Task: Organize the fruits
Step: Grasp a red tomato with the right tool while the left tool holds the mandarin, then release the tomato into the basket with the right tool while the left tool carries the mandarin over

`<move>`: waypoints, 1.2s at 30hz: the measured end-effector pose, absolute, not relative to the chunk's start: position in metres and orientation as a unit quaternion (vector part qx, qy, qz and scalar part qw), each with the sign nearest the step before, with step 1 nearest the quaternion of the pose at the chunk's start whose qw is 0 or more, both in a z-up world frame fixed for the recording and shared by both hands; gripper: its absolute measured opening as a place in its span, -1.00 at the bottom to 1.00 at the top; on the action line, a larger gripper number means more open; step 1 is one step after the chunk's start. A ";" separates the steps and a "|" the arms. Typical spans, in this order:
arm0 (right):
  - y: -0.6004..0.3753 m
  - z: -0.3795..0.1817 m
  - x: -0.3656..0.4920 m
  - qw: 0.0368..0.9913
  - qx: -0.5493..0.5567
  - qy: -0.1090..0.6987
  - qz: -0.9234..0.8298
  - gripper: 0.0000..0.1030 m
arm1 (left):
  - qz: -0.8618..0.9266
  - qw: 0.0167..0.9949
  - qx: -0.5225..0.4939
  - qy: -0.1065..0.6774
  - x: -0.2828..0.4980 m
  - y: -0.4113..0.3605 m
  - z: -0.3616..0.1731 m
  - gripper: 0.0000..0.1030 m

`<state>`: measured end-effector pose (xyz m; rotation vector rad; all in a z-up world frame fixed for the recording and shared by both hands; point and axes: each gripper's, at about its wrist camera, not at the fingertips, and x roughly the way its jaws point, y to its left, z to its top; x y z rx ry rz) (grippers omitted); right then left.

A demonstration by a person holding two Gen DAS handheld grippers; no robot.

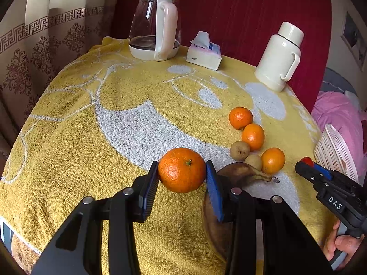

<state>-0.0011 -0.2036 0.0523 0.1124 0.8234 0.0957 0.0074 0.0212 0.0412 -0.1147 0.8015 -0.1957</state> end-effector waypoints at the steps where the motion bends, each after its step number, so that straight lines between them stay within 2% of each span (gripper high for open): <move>1: -0.204 0.057 -0.004 0.916 0.058 0.393 0.049 -0.40 | -0.096 0.915 -0.055 0.388 0.007 0.020 0.042 -0.21; 15: -0.269 0.109 -0.054 0.945 0.097 0.312 -0.014 -0.40 | -0.115 0.919 -0.040 0.376 -0.008 -0.003 0.059 -0.21; 27: -0.338 0.092 -0.079 0.933 0.131 0.319 -0.098 -0.39 | -0.134 0.919 -0.024 0.371 -0.019 -0.029 0.068 -0.21; 29: -0.343 0.089 -0.080 0.932 0.137 0.319 -0.102 -0.28 | -0.135 0.919 -0.020 0.370 -0.020 -0.033 0.069 -0.21; 30: -0.345 0.088 -0.082 0.932 0.140 0.317 -0.104 -0.11 | -0.136 0.919 -0.019 0.370 -0.021 -0.034 0.070 -0.21; 31: -0.347 0.088 -0.083 0.933 0.141 0.314 -0.106 -0.02 | -0.137 0.919 -0.018 0.370 -0.022 -0.036 0.071 -0.21; 36: -0.353 0.087 -0.087 0.933 0.146 0.310 -0.108 -0.02 | -0.148 0.915 -0.016 0.375 -0.023 -0.050 0.075 -0.21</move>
